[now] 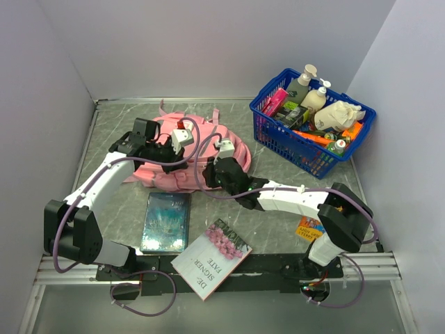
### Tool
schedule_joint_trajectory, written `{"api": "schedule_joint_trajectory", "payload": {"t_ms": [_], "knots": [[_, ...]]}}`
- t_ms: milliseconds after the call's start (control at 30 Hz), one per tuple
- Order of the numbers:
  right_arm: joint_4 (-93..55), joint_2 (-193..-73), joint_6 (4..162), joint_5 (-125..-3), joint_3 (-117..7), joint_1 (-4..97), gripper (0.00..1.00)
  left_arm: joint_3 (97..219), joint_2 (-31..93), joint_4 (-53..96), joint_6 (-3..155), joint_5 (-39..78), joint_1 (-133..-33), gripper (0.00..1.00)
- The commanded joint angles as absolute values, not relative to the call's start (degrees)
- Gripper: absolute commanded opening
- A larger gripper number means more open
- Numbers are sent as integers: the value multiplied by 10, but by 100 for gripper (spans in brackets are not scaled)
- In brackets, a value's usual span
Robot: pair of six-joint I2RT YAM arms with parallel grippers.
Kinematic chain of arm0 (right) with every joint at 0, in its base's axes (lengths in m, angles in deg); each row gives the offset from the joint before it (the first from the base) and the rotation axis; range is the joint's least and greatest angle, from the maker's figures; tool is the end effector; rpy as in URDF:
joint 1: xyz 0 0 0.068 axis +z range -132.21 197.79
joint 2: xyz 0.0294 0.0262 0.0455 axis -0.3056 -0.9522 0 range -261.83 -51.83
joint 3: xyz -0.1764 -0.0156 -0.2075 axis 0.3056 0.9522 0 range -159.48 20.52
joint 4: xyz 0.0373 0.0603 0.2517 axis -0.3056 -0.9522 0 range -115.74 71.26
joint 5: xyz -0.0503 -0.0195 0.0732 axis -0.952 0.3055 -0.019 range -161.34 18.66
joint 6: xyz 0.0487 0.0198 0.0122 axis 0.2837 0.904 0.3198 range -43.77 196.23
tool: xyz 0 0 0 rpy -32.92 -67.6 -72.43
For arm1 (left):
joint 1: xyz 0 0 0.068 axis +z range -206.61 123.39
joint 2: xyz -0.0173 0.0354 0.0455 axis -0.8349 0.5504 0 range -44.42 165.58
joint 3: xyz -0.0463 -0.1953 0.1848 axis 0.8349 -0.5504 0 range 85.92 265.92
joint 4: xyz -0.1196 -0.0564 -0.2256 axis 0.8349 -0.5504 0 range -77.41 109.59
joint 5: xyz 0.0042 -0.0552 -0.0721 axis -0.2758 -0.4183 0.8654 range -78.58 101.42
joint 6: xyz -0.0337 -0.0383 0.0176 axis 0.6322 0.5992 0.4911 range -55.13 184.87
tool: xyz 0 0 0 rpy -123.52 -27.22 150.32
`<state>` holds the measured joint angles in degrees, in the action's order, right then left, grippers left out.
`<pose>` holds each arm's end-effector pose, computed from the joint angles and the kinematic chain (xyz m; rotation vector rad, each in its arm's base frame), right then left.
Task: Pack the student bag
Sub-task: Zip the student bag at the center of the board.
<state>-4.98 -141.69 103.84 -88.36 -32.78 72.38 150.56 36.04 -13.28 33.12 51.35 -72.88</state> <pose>0.2122 0.2805 0.2379 -0.2730 1.9892 0.6475 0.2770 -0.1047 0.2886 1.1996 1.9341 -0.6972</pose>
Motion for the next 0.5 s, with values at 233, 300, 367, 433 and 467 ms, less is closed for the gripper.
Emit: {"api": "schedule_joint_trajectory", "payload": {"t_ms": [233,300,367,433,467], "knots": [[-32,-1346,1038,-902,-298,721,0,1475,323,-134,280,518,-734,1],[-41,-1322,1031,-893,-277,718,0,1460,319,-137,259,509,-733,1],[-50,-1304,1029,-887,-252,710,0,1454,316,-143,244,495,-733,1],[-57,-1279,1030,-869,-237,701,0,1444,313,-143,231,484,-730,1],[-67,-1272,1029,-861,-224,697,0,1440,310,-143,223,480,-730,1]]}}
